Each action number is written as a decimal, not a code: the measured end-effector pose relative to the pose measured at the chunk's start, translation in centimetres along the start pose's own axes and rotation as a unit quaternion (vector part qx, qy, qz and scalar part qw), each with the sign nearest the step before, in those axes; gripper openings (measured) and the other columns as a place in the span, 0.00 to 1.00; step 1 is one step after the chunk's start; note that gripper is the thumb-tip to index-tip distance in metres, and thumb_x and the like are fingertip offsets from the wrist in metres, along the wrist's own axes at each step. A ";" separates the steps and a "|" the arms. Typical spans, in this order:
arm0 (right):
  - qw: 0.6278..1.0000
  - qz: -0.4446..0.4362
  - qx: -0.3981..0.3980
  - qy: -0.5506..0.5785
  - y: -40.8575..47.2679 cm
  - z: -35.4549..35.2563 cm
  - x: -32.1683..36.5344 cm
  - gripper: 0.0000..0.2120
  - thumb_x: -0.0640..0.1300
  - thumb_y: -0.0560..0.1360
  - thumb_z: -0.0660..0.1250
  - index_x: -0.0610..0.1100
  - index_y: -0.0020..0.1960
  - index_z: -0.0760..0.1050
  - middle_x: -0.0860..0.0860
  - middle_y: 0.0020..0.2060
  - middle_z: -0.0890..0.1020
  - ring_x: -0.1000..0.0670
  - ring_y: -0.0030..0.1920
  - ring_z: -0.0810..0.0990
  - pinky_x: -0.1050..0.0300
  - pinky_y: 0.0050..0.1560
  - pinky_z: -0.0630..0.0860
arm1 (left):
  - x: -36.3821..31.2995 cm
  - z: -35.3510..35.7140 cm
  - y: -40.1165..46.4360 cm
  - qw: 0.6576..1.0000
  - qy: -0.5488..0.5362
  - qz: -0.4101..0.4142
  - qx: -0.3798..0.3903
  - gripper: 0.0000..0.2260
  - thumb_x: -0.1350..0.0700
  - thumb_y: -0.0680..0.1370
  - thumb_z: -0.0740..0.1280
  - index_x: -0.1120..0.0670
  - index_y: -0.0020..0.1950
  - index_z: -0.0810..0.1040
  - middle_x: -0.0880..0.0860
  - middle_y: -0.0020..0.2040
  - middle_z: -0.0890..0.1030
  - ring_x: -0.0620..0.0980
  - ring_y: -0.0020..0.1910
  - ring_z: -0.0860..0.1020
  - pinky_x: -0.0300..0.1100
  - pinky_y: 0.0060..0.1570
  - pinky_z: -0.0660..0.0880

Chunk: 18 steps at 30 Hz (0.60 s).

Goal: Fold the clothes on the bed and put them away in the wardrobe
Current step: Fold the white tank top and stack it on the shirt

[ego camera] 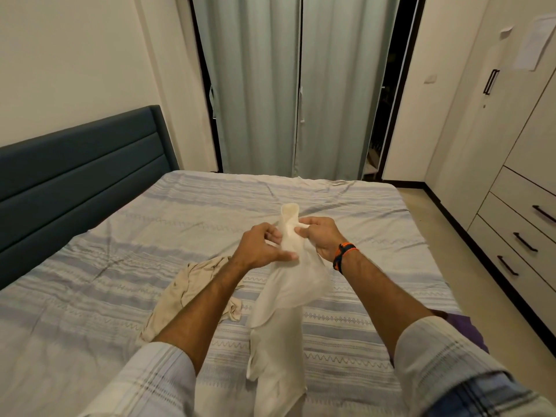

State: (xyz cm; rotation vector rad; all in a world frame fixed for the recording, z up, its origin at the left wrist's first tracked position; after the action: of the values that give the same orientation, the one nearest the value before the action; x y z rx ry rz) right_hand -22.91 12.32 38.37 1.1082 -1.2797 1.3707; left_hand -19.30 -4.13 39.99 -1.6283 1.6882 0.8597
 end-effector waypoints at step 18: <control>0.972 -0.072 -0.022 -0.222 0.8 -0.9 1.5 0.09 0.41 0.70 0.71 0.45 0.51 0.84 0.49 0.49 0.85 0.47 0.53 0.82 0.54 0.57 0.78 | 1.5 -5.3 0.3 0.950 -0.222 -0.021 -0.218 0.12 0.54 0.83 0.59 0.58 0.45 0.75 0.54 0.42 0.77 0.51 0.42 0.75 0.48 0.44 0.75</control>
State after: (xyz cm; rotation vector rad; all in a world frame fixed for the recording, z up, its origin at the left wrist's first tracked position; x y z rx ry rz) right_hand -23.93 13.24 39.67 1.5024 -1.4997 1.0115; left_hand -19.66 -9.29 41.89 -1.5733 1.1984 1.5296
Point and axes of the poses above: each hand's wrist, its own y-axis towards the middle knuckle, its own z-axis out of the palm, x = y × z, the point moved 10 cm from there along y, towards the middle knuckle
